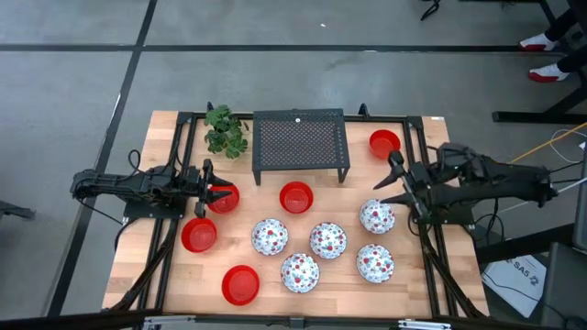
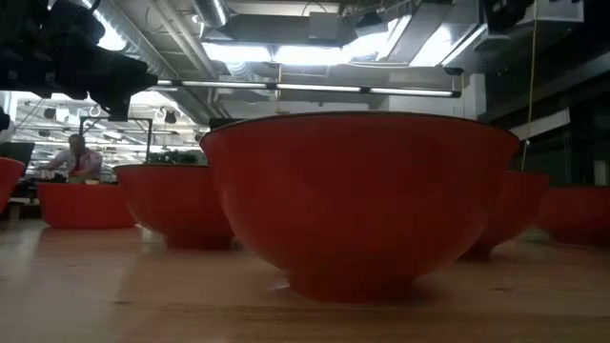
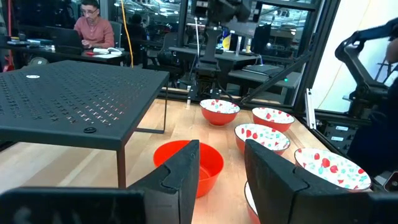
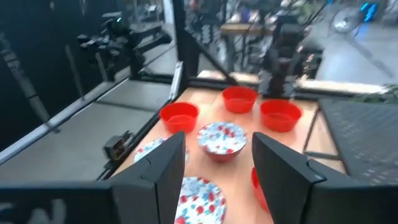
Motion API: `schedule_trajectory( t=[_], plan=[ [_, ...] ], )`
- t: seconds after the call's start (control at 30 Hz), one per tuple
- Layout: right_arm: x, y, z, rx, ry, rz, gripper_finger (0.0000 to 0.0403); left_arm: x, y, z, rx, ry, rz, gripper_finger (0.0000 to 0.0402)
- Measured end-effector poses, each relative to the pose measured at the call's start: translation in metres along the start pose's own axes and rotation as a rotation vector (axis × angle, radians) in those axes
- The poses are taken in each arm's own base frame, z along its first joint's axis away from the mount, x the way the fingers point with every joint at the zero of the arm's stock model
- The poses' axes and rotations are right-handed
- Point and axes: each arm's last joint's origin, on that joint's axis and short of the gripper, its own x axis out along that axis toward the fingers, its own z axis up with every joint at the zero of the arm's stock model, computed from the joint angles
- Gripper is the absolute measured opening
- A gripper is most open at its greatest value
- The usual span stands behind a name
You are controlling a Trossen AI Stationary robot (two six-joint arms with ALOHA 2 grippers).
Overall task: Pick & Place Mini bowls
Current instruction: Put the white bowl on the shelf
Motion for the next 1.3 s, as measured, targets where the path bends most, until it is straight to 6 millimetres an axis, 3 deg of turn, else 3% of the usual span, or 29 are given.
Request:
schedule_trajectory(
  t=[0.3, 0.67, 1.07, 1.3],
  plan=[
    [0.032, 0.018, 0.038, -0.013, 0.087, 0.187, 0.0184, 0.000, 0.000, 0.000, 0.000, 0.000, 0.000, 0.0123],
    [0.086, 0.057, 0.051, -0.047, 0.213, 0.407, 0.0184, 0.000, 0.000, 0.000, 0.000, 0.000, 0.000, 0.0123],
    [0.123, 0.104, 0.084, -0.094, 0.189, 0.568, 0.0184, 0.000, 0.000, 0.000, 0.000, 0.000, 0.000, 0.0123],
    [0.141, 0.126, 0.092, -0.092, 0.208, 0.625, 0.0184, 0.000, 0.000, 0.000, 0.000, 0.000, 0.000, 0.0123]
  ],
)
